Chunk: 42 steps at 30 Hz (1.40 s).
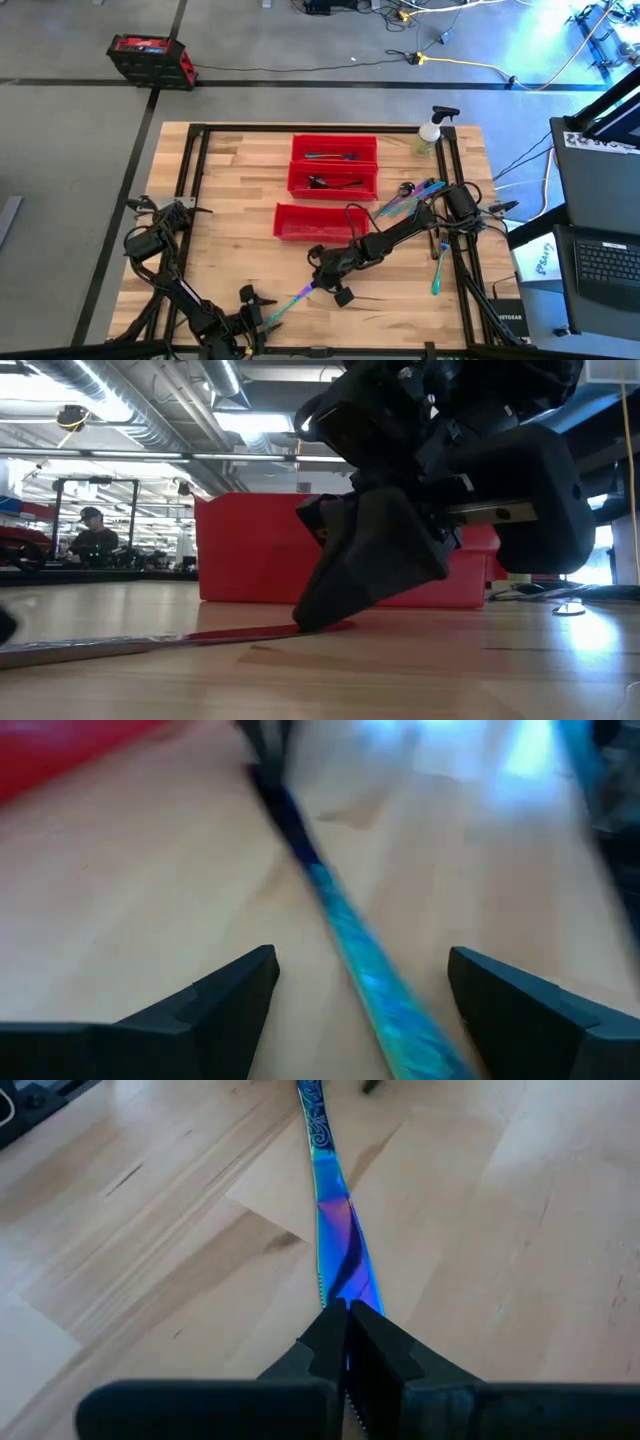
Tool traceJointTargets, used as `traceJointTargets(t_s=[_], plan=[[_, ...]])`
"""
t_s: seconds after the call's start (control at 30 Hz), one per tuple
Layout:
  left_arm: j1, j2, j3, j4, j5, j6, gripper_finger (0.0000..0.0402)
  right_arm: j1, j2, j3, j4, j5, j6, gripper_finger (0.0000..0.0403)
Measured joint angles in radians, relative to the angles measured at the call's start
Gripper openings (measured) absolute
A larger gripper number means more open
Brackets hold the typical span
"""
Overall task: Sort silverware
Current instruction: Put the purple table knife into the bottom red bin
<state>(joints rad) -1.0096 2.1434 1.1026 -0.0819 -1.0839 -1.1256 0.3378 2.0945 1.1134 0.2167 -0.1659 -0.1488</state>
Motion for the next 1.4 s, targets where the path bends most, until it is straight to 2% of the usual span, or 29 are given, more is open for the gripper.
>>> traceJointTargets(t_s=[0.13, 0.43, 0.67, 0.93, 1.4], plan=[[-0.001, 0.025, -0.002, -0.015, -0.087, -0.064, 0.0286, 0.000, 0.001, -0.001, 0.008, 0.041, 0.016, 0.0000], [-0.010, 0.084, 0.003, -0.021, -0.148, -0.166, 0.0285, -0.010, 0.001, 0.000, -0.014, 0.092, 0.110, 0.0000], [-0.010, 0.086, 0.002, -0.017, -0.147, -0.144, 0.0285, -0.009, 0.000, 0.000, -0.030, 0.155, 0.238, 0.0000], [-0.004, 0.087, 0.003, -0.037, -0.140, -0.146, 0.0283, -0.003, 0.000, 0.000, -0.034, 0.169, 0.255, 0.0000], [0.012, 0.085, 0.003, -0.140, -0.114, -0.229, 0.0238, 0.042, 0.000, -0.002, -0.038, 0.192, 0.312, 0.0000]])
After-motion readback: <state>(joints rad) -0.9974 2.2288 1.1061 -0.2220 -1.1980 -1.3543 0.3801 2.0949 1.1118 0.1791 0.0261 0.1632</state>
